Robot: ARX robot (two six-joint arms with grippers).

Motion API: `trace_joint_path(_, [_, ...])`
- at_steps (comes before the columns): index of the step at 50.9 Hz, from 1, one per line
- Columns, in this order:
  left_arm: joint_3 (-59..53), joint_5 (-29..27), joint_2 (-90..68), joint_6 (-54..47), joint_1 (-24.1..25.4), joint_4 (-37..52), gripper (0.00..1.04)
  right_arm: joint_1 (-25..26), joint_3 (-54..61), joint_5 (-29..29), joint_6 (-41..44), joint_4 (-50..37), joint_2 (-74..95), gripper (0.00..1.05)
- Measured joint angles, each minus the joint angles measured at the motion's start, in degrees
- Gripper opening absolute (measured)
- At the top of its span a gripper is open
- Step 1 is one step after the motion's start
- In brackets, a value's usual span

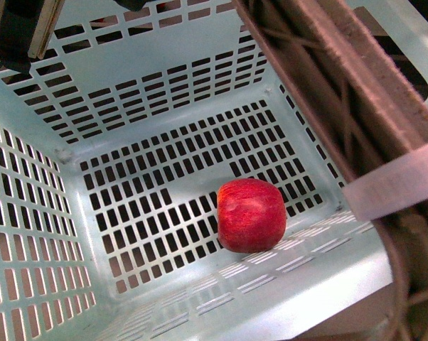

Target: Pick apple with right arm and hold basket with left

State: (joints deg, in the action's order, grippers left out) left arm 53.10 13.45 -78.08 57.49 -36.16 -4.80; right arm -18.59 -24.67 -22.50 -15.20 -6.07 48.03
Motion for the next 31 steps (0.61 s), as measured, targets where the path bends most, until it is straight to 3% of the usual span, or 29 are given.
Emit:
trace_joint_path(4, [0.00,-0.17,0.00,-0.09,0.00,0.00,0.05,0.17,0.50,0.87,0.74,-1.42,0.02,0.94])
trace_joint_path(8, [0.00,-0.44,0.00,-0.26,0.00,0.00,0.05,2.14,6.29,6.21,7.32,-15.91,-1.03,0.81])
trace_joint_path(13, [0.00,-0.42,0.00,-0.22,0.00,0.00,0.05,4.15,10.54,8.74,11.21,-23.02,-3.52,0.67])
trace_joint_path(31, [0.00,-0.33,0.00,-0.24,0.00,0.00,0.05,10.40,17.68,14.67,14.53,-21.66,-12.74,0.13])
